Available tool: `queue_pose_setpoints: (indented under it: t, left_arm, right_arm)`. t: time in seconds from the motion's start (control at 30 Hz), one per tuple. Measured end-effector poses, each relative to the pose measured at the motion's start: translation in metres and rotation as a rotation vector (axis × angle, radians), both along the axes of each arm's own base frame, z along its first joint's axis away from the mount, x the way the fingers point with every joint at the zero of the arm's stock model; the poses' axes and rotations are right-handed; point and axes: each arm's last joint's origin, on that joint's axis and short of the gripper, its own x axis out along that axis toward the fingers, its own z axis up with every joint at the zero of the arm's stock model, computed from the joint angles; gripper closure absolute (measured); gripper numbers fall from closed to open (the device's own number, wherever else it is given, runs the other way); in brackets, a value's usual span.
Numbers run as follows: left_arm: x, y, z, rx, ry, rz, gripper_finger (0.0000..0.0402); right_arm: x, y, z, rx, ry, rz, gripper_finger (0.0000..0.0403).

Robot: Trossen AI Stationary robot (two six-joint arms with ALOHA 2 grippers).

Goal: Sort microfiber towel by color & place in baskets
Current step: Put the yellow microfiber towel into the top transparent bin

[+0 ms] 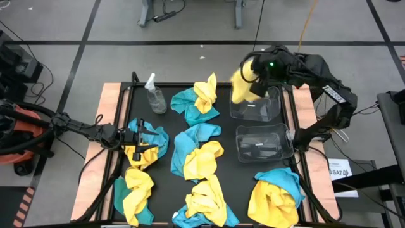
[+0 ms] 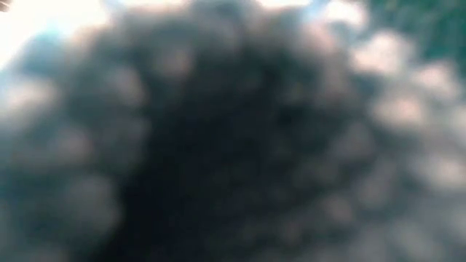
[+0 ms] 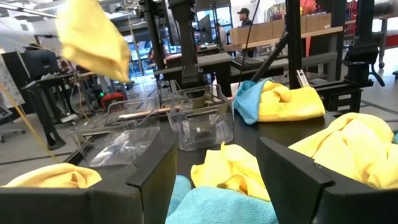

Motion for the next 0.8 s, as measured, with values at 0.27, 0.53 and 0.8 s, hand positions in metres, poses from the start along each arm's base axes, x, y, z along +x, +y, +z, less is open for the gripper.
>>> queue_pose_setpoints:
  t: [0.27, 0.53, 0.8]
  left_arm:
    - [0.0, 0.0, 0.0, 0.0, 0.0, 0.0, 0.0178]
    - [0.0, 0.0, 0.0, 0.0, 0.0, 0.0, 0.0178]
    - [0.0, 0.0, 0.0, 0.0, 0.0, 0.0, 0.0178]
  right_arm:
    - [0.002, -0.017, -0.052, 0.109, 0.22, -0.111, 0.0403]
    - [0.013, -0.044, -0.132, 0.203, 0.323, -0.154, 0.0402]
    - [0.018, -0.044, -0.198, 0.371, 0.298, -0.069, 0.0402]
